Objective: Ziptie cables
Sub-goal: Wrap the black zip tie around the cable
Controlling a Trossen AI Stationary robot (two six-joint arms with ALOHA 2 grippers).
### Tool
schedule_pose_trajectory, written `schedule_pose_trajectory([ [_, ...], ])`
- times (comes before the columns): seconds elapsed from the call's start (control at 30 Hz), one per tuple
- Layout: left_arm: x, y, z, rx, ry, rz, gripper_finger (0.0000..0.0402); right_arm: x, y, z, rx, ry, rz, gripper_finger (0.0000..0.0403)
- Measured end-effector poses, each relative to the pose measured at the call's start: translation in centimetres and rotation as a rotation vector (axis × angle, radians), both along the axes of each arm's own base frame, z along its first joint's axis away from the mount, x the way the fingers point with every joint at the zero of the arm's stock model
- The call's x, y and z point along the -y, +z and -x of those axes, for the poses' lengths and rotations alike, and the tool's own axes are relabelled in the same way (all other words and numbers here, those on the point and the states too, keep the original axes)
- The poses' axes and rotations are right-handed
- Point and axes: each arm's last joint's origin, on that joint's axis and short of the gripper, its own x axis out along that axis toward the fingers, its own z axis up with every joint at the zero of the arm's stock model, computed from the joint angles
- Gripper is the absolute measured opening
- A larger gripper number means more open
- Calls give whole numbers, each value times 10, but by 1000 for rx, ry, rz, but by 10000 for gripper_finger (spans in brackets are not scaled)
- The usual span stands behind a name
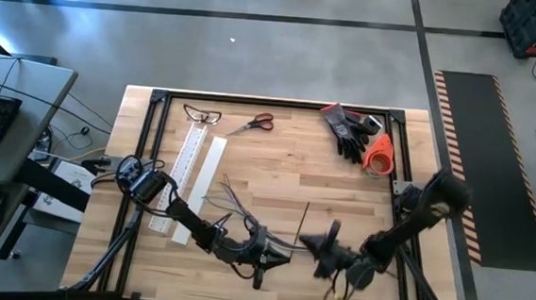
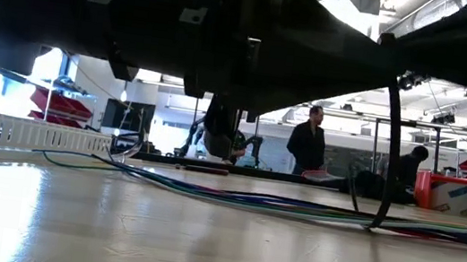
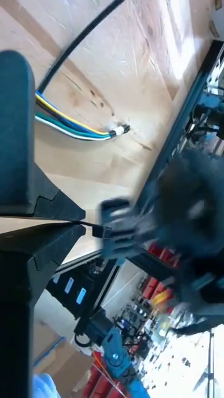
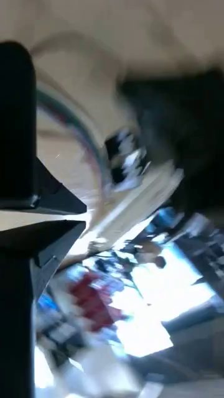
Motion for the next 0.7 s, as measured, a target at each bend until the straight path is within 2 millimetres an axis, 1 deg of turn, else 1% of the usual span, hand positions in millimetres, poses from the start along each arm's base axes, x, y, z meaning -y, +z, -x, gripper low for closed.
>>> schedule_pose_trajectory([
  [0.07,1,0,1,-2,-2,-2,0,23,5,6,30,-39,-160,27],
  [0.17,1,0,1,-1,-3,-1,0,60,10,12,30,-38,-491,65],
  [0.27,1,0,1,-2,-2,-2,0,96,1,16,-54,-69,-733,113],
  [0.37,1,0,1,-2,-3,-7,0,122,-12,21,-114,-143,-878,161],
  [0.43,1,0,1,-2,-3,-9,0,133,-21,23,-150,-179,-940,192],
  [0.53,1,0,1,-2,-3,-9,0,141,-32,22,-207,-201,-1020,229],
  [0.63,1,0,1,-2,-3,-10,0,143,-40,17,-221,-184,-1062,252],
  [0.7,1,-1,1,-4,-2,-12,0,142,-43,12,-207,-148,-1089,256],
])
